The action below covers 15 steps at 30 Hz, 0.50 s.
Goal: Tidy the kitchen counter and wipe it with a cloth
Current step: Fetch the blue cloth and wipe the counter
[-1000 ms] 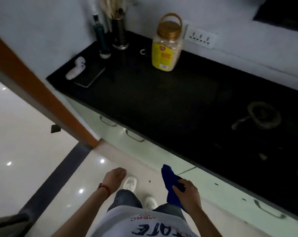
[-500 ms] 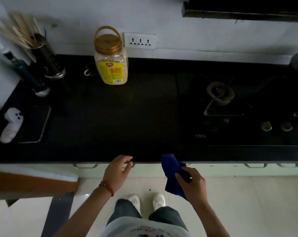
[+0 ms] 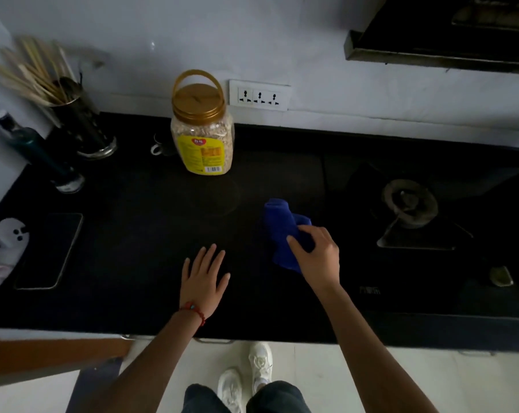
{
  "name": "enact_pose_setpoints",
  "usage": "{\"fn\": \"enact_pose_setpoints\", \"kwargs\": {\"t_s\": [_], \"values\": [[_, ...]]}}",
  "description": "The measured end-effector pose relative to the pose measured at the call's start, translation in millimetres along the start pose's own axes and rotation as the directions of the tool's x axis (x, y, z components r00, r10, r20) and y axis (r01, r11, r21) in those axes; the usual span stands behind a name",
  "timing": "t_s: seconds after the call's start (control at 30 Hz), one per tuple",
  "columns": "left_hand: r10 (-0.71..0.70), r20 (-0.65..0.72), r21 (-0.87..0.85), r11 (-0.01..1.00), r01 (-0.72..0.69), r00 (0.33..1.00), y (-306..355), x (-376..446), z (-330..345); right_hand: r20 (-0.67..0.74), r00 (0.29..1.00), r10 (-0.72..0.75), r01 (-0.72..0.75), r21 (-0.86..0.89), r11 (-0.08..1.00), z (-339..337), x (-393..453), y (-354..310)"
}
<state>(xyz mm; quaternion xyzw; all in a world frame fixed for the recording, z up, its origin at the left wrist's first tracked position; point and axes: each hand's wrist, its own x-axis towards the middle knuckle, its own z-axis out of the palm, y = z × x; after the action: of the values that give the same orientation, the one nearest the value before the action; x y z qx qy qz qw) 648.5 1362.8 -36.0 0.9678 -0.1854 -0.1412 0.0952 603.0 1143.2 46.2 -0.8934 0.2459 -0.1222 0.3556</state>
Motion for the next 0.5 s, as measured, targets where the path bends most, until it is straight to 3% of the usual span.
{"fn": "enact_pose_setpoints", "kwargs": {"t_s": [0.1,0.23,0.37,0.5], "values": [[0.002,0.023,0.081,0.997,-0.004,1.000,-6.9,3.9,3.1,0.042,0.999,0.021,-0.017,-0.098,0.995,23.6,27.1,5.9],[-0.010,0.019,0.066,0.998,0.009,1.000,-7.3,4.8,4.7,0.170,0.980,0.100,-0.023,-0.405,0.914,51.0,49.4,28.1],[-0.004,-0.005,0.038,0.999,0.004,1.000,-8.7,7.8,6.1,0.266,0.958,-0.110,0.242,-0.537,0.808,72.5,56.2,33.2],[-0.018,0.005,0.056,0.998,0.018,1.000,-8.5,8.5,7.7,0.418,0.904,-0.085,0.305,-0.496,0.813,87.5,68.9,33.3]]}}
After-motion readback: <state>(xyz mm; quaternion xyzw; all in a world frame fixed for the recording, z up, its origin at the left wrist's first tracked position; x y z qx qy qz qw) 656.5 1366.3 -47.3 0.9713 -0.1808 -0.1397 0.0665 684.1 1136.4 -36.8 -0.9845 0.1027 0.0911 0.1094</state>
